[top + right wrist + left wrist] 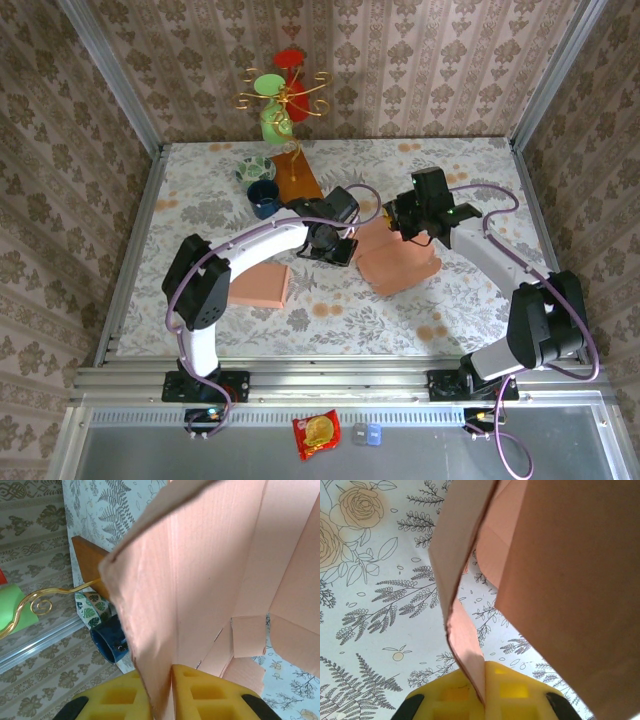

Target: Fold the paper box

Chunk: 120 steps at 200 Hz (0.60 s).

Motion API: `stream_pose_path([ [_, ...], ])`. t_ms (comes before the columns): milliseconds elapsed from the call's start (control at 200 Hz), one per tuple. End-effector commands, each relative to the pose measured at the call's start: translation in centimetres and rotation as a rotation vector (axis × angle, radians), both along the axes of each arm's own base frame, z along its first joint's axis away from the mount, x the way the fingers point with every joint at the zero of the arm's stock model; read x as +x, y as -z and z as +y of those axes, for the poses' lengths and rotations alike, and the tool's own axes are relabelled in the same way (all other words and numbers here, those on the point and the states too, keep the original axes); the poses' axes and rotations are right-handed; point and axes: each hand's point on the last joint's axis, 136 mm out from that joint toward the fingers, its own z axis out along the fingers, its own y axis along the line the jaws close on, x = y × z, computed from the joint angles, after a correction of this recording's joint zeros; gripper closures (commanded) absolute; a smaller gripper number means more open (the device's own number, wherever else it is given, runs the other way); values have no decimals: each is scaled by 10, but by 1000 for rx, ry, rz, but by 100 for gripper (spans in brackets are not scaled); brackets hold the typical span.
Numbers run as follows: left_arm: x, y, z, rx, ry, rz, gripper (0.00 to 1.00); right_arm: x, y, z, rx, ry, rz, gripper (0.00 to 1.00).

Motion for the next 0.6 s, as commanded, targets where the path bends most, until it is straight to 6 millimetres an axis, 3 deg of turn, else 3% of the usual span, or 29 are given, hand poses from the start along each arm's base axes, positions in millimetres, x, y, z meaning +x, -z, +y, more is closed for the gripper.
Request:
stream_pose_path([
  [0, 1, -22, 0, -36, -8, -10, 100, 2, 12, -3, -29, 5, 0, 84],
  [325, 1, -25, 2, -36, -7, -20, 100, 6, 17, -9, -38, 19, -50, 100],
  [505, 6, -48, 2, -156, -45, -29, 77, 11, 21, -12, -24, 35, -176, 100],
  [595, 8, -63, 3, -244, -70, -13, 70, 10, 23, -14, -7, 49, -234, 100],
])
